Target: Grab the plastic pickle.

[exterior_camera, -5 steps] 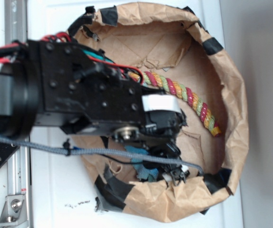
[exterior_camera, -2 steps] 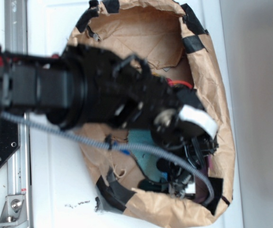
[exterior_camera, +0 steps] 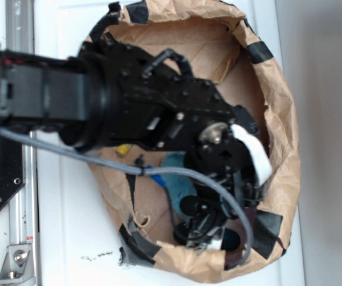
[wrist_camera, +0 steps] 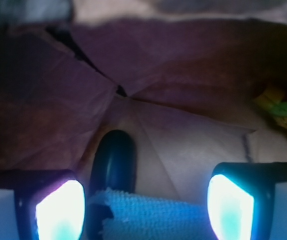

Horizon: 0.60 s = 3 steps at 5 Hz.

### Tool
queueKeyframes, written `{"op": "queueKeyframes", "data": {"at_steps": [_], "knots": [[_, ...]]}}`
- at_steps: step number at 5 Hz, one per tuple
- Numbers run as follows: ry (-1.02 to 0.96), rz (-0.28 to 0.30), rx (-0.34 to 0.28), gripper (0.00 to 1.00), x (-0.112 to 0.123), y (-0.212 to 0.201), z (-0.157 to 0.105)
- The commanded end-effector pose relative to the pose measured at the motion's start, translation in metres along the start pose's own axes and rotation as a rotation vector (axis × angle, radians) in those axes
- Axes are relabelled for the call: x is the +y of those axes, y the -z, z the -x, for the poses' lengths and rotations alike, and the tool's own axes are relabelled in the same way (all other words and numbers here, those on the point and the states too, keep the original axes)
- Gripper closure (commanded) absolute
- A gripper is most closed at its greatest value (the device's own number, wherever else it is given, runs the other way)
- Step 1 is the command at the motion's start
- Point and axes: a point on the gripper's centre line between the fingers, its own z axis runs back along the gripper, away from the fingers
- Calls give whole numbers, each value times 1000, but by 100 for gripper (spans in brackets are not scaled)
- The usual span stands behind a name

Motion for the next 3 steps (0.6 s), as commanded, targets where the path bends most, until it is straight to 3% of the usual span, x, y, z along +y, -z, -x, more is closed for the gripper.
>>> {"op": "queueKeyframes", "data": {"at_steps": [1, 3], "knots": [[215, -50, 22, 0, -29, 29, 4], [407, -70, -28, 0, -31, 49, -9]]}}
